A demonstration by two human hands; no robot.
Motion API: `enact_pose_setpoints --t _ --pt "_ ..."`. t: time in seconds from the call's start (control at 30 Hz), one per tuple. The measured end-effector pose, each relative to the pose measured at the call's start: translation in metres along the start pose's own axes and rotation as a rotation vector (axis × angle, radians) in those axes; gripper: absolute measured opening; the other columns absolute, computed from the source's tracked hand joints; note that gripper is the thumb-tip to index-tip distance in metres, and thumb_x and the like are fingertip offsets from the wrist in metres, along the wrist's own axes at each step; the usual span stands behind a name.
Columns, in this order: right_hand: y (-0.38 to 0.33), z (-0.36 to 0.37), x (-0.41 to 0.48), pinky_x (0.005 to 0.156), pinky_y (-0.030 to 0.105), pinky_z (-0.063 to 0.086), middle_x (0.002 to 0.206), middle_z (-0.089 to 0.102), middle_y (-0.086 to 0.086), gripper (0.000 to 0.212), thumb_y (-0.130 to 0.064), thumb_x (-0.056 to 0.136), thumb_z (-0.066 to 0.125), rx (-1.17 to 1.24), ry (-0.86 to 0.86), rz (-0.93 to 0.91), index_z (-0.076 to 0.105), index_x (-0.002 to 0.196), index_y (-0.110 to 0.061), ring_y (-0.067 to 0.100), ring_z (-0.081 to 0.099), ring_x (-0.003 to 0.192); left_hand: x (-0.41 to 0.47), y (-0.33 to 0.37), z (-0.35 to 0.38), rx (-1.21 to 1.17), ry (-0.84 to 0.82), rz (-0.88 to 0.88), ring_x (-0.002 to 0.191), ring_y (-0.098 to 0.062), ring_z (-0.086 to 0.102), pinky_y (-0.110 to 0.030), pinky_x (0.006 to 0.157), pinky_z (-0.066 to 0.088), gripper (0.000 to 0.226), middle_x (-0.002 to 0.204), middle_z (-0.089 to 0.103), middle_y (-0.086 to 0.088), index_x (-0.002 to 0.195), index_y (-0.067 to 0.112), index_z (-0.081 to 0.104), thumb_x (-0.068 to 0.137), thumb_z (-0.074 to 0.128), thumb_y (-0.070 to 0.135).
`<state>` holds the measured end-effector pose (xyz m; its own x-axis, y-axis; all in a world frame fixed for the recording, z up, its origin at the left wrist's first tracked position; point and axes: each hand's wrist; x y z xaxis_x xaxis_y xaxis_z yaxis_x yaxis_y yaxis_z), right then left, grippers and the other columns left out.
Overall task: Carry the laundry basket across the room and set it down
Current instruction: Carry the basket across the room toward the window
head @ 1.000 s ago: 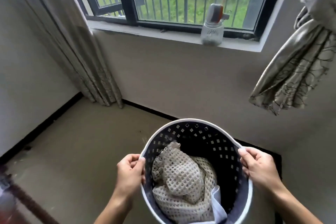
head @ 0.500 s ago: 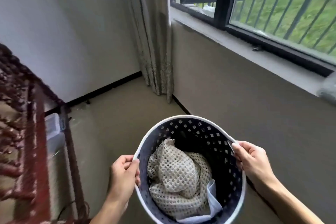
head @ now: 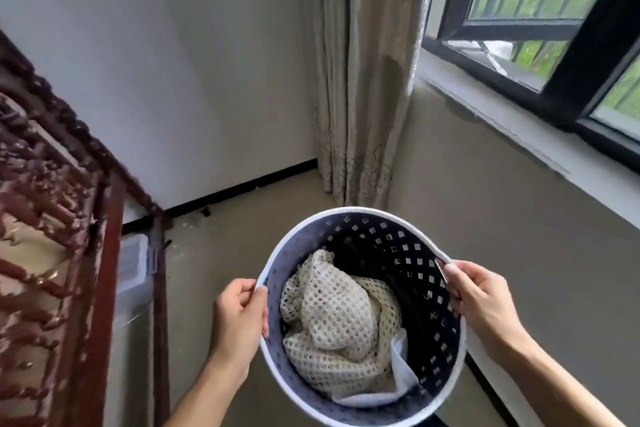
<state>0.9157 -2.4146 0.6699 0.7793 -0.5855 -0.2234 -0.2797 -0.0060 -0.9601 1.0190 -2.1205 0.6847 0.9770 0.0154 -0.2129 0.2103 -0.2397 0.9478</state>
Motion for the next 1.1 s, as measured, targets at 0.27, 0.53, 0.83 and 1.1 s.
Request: enact_pose_setpoints --t 0.27,0.53,0.83,1.1 --pt "-0.033 0.076 0.183 0.047 0.026 0.023 0.052 0.033 -0.007 0.029 -0.013 0.095 0.051 0.025 -0.165 0.019 0.062 0.083 0.011 0.012 0.028 0.050 0.147 0.023 0.031 0.026 0.117 -0.053 0.038 -0.020 0.038 -0.021 0.039 0.035 0.013 0.052 0.044 -0.016 0.084 -0.016 0.054 0.087 0.049 -0.004" --pt "-0.088 0.155 0.342 0.053 0.030 0.027 0.047 0.040 -0.010 0.025 -0.015 0.095 0.052 -0.056 -0.310 -0.001 0.068 0.080 -0.004 0.009 0.032 0.048 0.274 0.065 0.051 0.038 0.290 -0.099 0.037 -0.020 0.040 -0.022 0.040 0.036 0.018 0.049 0.044 -0.017 0.073 -0.014 0.050 0.088 0.048 -0.004" --pt "-0.127 0.266 0.471 0.061 0.040 0.033 0.062 0.043 0.010 0.032 -0.016 0.094 0.054 -0.089 -0.373 0.022 0.055 0.082 0.014 0.025 0.038 0.063 0.415 0.082 0.040 -0.027 0.386 -0.145 0.033 -0.015 0.038 -0.016 0.038 0.034 0.018 0.049 0.045 -0.017 0.075 -0.017 0.051 0.088 0.048 -0.005" --pt "-0.151 0.363 0.565 0.048 0.032 0.031 0.056 0.043 0.010 0.035 -0.018 0.093 0.054 -0.191 -0.251 0.035 0.056 0.081 0.015 0.019 0.037 0.051 0.582 0.106 0.014 0.044 0.279 -0.145 0.032 -0.011 0.038 -0.013 0.036 0.030 0.022 0.044 0.044 -0.014 0.064 -0.012 0.048 0.085 0.048 -0.005"
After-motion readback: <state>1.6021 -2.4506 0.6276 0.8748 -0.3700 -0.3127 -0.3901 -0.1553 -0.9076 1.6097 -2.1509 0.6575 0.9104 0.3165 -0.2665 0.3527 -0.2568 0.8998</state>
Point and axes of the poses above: each hand's wrist, its own x-axis towards the middle knuckle, its own z-axis out of the palm, y = z × x
